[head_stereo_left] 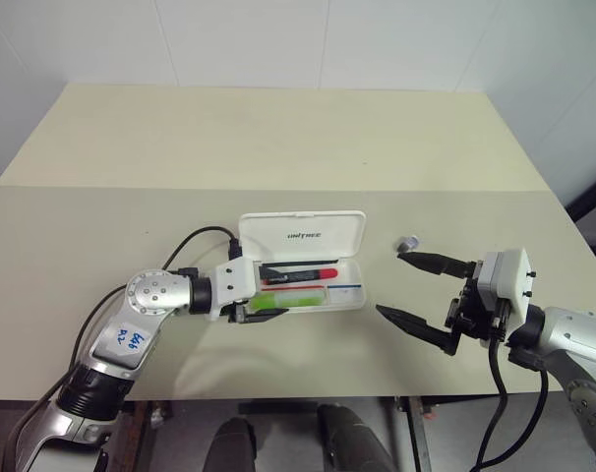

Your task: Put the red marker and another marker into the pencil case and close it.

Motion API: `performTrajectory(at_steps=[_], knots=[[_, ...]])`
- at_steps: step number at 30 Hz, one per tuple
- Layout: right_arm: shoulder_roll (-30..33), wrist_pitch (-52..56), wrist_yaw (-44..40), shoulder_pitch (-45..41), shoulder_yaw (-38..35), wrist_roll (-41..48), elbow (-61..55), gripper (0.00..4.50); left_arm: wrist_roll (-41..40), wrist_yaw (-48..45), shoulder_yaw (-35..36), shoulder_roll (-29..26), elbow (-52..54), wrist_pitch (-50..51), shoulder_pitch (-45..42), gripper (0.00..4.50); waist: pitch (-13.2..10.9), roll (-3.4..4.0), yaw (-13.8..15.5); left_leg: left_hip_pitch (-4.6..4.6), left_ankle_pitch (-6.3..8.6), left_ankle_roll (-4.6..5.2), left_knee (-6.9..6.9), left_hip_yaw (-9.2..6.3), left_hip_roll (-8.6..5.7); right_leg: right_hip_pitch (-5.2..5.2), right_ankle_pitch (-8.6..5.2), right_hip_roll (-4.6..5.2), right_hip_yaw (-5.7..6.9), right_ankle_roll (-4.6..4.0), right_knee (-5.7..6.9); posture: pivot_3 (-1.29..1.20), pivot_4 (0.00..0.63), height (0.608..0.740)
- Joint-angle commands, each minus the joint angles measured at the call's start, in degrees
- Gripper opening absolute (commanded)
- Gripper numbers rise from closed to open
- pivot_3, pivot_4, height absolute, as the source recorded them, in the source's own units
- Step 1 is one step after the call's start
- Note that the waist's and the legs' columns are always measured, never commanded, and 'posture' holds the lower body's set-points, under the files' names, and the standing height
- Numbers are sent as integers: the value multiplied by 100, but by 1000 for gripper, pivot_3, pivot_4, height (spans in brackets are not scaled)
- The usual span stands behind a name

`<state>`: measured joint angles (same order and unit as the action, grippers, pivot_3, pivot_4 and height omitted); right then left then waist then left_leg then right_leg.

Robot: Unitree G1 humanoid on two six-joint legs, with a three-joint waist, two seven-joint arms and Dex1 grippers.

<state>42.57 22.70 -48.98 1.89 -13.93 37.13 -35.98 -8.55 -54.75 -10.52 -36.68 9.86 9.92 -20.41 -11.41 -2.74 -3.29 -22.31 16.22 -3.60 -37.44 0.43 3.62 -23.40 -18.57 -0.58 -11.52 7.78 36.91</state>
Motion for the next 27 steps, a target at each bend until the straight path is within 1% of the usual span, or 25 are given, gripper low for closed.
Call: performTrajectory(at_steps=[1, 11, 22, 27], knots=[[41, -9, 43, -26, -60, 65, -206, 4500, -121, -35, 32, 42, 242, 103, -62, 4440, 0, 0, 0, 0, 0, 0, 0, 0, 0, 0, 0, 0, 0, 0, 0, 0, 150, 740], [2, -61, 13, -145, 66, -15, -73, 4500, -126, 2, 156, 10, 320, 173, -4, 4475, 0, 0, -1, 0, 0, 0, -2, -1, 0, 0, 0, 0, 0, 0, 1, 0, 150, 740], [-55, -134, -39, -333, 238, -86, 50, 4500, 475, 606, 43, 174, -37, -153, -46, 4475, 0, 0, 3, 0, 0, 0, -7, -1, 0, 1, 0, 0, 0, 1, 4, 0, 150, 740], [-82, -143, -57, -350, 251, -111, 66, 4500, 583, 729, 67, 216, -55, -171, -65, 4475, 0, 0, 2, 0, 0, 0, -15, -1, 0, 2, 1, 0, 0, 2, 9, 0, 150, 740]])
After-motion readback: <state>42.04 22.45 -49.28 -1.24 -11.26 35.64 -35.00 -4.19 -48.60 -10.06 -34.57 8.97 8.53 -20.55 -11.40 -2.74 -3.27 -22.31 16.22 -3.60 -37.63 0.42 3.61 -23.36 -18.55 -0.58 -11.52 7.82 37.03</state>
